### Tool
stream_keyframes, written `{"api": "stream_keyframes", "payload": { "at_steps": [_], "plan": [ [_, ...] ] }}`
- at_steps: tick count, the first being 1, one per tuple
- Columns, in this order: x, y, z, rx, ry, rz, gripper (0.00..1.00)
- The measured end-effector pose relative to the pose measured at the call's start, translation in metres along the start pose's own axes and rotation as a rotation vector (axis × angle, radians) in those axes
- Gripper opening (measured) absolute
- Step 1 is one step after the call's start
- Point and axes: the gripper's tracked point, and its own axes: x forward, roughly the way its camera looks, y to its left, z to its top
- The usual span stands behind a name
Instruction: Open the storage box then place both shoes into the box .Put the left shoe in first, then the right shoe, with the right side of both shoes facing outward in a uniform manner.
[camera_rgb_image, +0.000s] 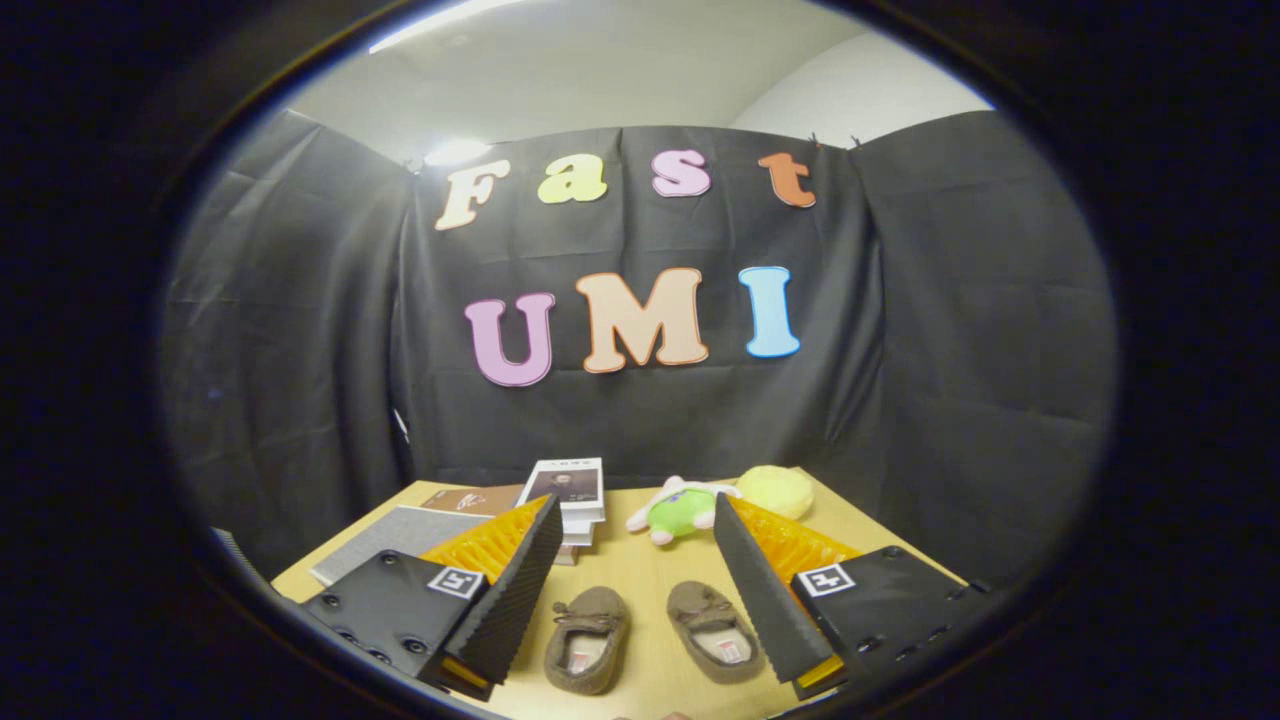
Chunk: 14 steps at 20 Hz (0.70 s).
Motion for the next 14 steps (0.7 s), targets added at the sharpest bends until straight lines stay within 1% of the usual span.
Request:
{"api": "stream_keyframes", "payload": {
  "at_steps": [4,6,8,11,14],
  "plan": [
    [-0.002,0.002,0.002,-0.011,0.000,-0.005,1.00],
    [-0.002,0.008,0.000,0.007,0.009,0.013,1.00],
    [-0.001,0.016,-0.008,0.062,0.040,0.042,1.00],
    [0.002,0.029,-0.031,0.162,0.131,0.096,1.00],
    [0.005,0.053,-0.059,0.296,0.263,0.188,1.00]
  ]
}}
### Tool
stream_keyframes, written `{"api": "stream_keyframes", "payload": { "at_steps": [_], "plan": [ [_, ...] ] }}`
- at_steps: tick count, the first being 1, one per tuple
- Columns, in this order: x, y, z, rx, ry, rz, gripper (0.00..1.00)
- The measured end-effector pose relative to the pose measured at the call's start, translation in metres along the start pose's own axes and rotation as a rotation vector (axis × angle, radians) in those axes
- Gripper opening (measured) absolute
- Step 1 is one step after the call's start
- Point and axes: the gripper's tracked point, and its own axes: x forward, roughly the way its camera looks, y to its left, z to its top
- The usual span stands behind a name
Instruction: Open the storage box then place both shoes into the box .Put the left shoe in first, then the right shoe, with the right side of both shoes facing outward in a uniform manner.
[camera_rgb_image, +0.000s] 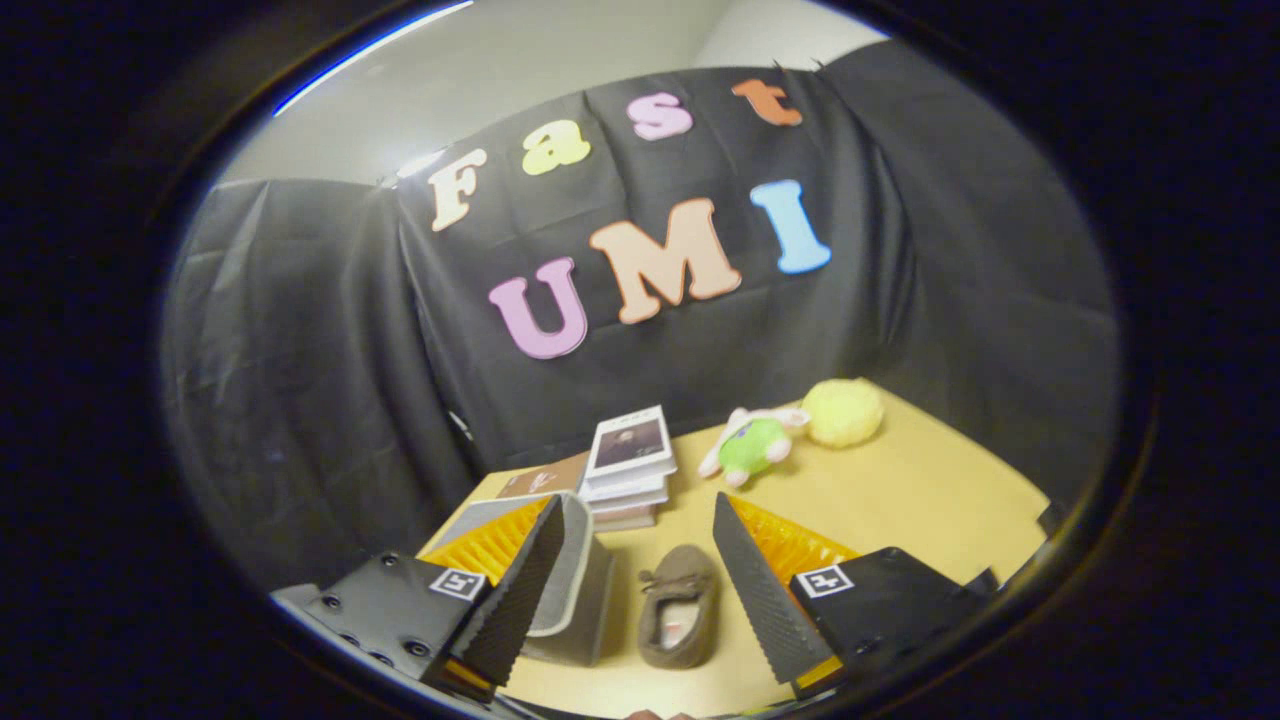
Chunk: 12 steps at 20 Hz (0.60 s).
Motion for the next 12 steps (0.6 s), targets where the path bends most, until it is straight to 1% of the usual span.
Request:
{"api": "stream_keyframes", "payload": {
  "at_steps": [4,7,10,12],
  "plan": [
    [0.014,0.017,-0.059,0.197,0.218,0.108,1.00],
    [0.023,0.024,-0.105,0.340,0.362,0.144,1.00],
    [0.030,0.037,-0.135,0.507,0.466,0.180,1.00],
    [0.032,0.043,-0.150,0.577,0.507,0.203,1.00]
  ]
}}
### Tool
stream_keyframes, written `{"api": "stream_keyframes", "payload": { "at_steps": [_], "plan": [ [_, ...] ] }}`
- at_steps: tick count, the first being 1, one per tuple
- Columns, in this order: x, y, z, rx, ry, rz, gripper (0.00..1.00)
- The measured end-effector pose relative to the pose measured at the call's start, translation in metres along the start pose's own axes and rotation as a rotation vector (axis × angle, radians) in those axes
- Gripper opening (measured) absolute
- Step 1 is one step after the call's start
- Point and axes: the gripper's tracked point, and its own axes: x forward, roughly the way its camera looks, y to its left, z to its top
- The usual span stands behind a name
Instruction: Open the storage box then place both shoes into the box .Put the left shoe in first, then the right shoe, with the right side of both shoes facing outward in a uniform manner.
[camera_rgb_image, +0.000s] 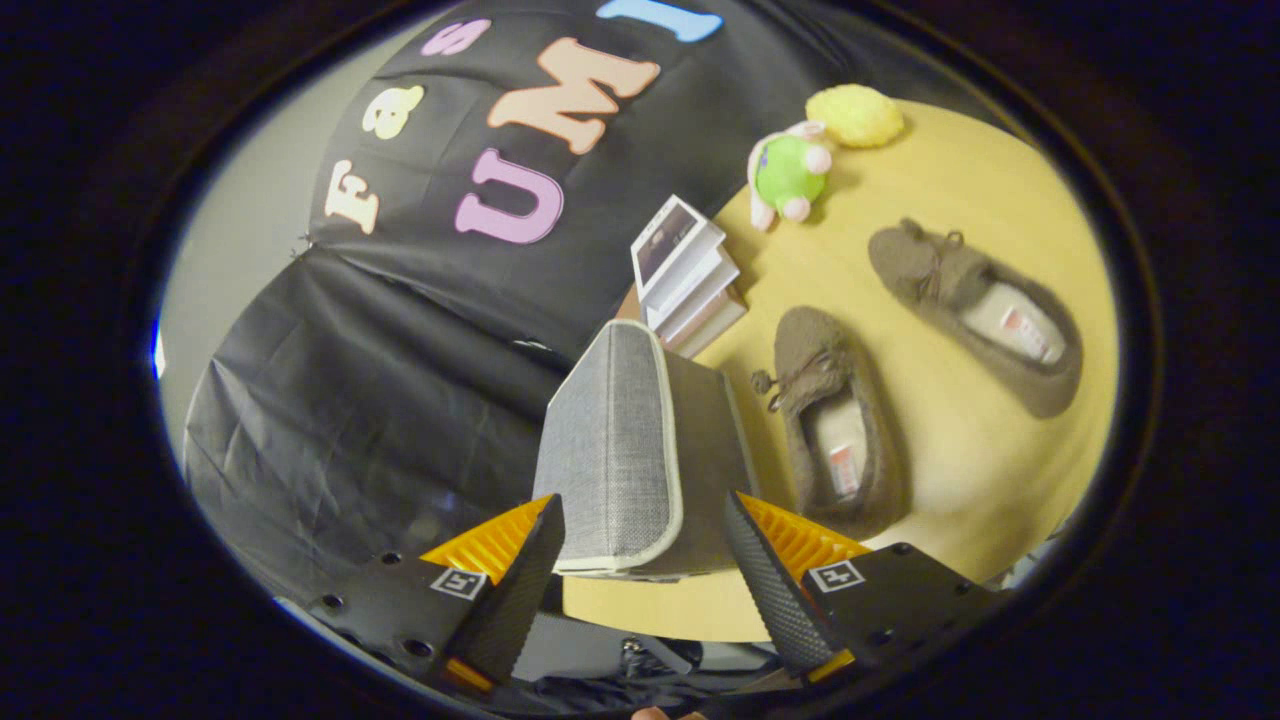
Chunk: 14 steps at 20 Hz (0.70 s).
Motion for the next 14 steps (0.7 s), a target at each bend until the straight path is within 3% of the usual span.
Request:
{"api": "stream_keyframes", "payload": {
  "at_steps": [5,14],
  "plan": [
    [0.033,0.004,-0.013,0.162,0.061,0.056,1.00],
    [0.045,0.010,-0.008,0.270,0.083,0.100,0.61]
  ]
}}
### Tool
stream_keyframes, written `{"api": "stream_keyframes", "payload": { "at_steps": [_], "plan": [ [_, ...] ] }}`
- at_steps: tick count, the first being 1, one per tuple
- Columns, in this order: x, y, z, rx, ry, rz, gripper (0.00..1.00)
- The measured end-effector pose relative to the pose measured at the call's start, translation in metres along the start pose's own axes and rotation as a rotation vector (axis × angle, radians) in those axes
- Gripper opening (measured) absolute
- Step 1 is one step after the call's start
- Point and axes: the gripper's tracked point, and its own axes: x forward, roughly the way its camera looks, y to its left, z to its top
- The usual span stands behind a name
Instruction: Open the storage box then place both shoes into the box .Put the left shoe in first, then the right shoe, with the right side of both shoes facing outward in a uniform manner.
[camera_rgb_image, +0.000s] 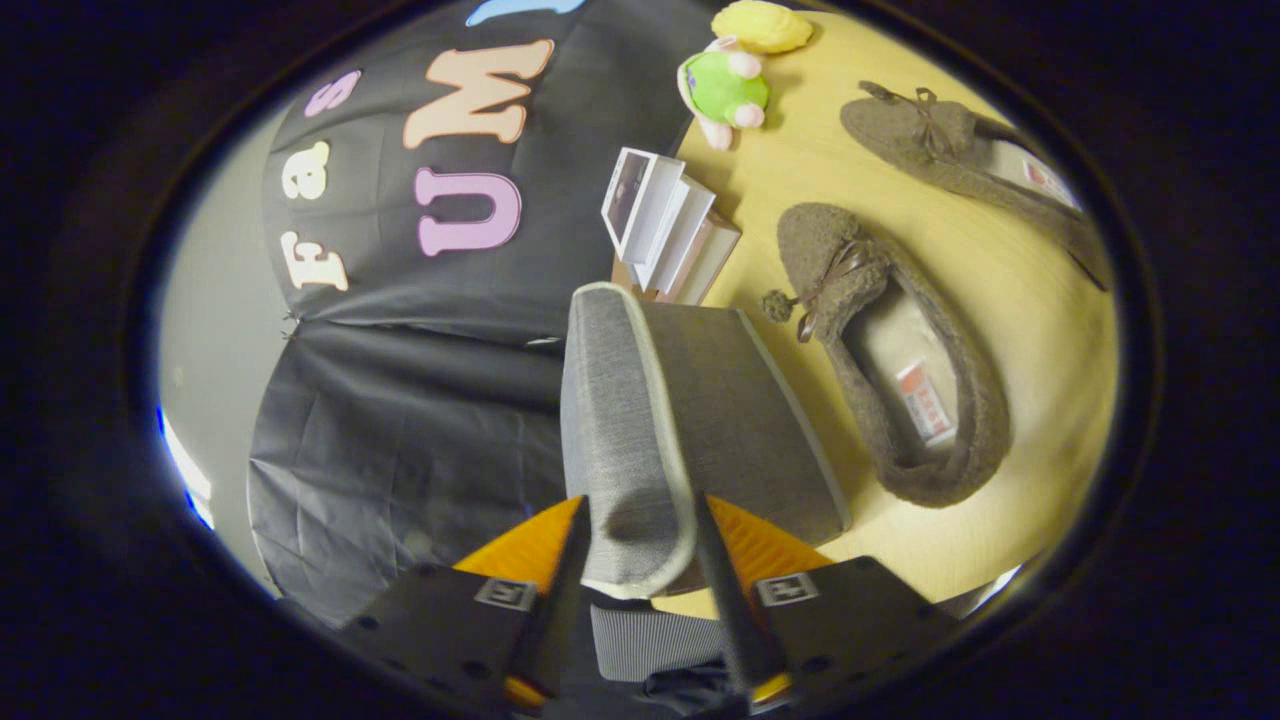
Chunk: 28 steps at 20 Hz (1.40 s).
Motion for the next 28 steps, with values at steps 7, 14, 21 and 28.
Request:
{"api": "stream_keyframes", "payload": {
  "at_steps": [7,14,21,28],
  "plan": [
    [-0.019,0.041,0.001,0.041,-0.018,0.138,0.19],
    [-0.026,0.097,0.001,0.003,-0.038,0.213,0.03],
    [-0.015,0.184,-0.041,-0.241,0.007,0.244,0.04],
    [0.028,0.233,-0.114,-0.383,0.108,0.289,0.07]
  ]
}}
